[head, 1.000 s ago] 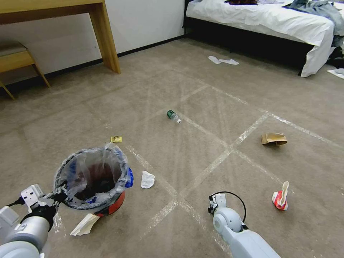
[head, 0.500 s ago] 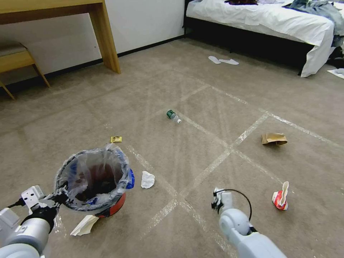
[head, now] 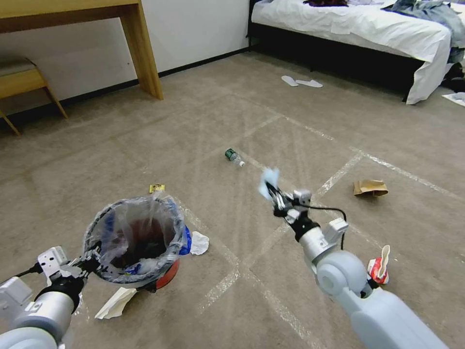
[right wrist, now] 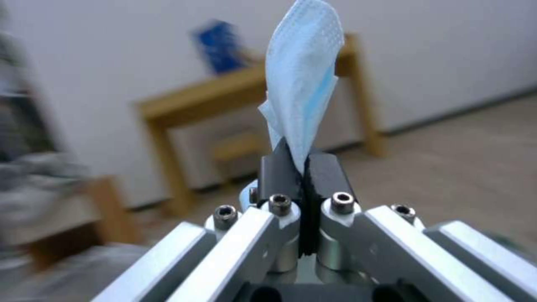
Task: Pick up the trash bin and place the garbage on the floor into it.
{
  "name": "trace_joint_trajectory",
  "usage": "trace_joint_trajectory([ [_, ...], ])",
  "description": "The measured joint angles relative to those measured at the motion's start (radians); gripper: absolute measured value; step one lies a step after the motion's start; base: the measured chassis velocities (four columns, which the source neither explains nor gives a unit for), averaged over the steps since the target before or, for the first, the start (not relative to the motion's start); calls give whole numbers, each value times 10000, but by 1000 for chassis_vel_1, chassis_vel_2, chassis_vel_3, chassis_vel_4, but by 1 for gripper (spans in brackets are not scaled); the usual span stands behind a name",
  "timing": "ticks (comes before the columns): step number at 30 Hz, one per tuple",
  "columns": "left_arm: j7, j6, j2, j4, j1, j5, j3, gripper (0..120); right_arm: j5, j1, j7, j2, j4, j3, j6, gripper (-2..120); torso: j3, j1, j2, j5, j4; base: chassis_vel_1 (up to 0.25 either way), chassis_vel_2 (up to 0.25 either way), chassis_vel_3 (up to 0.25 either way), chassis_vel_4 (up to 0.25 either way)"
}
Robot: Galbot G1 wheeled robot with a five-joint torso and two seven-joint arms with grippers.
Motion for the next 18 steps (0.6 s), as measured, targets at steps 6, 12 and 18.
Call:
trace_joint_trajectory([
  [6, 5, 58, 119, 141, -154, -47, 117, 2, 1095, 1499, -235, -395, 623, -1608, -163, 0, 0, -1, 0, 0, -1, 0, 0, 0, 0],
  [12, 7, 107, 173, 259, -399, -65, 220, 2, 1820, 3514, 811, -309, 972, -3486, -1403, 0, 0, 0, 0, -1, 2, 0, 0, 0, 0],
  [18, -1, 137, 204, 346, -545, -64, 288, 2, 2509, 4786, 2041, 110, 950, -5046, -2405, 0, 1, 0, 0, 0, 0, 0, 0, 0, 0],
])
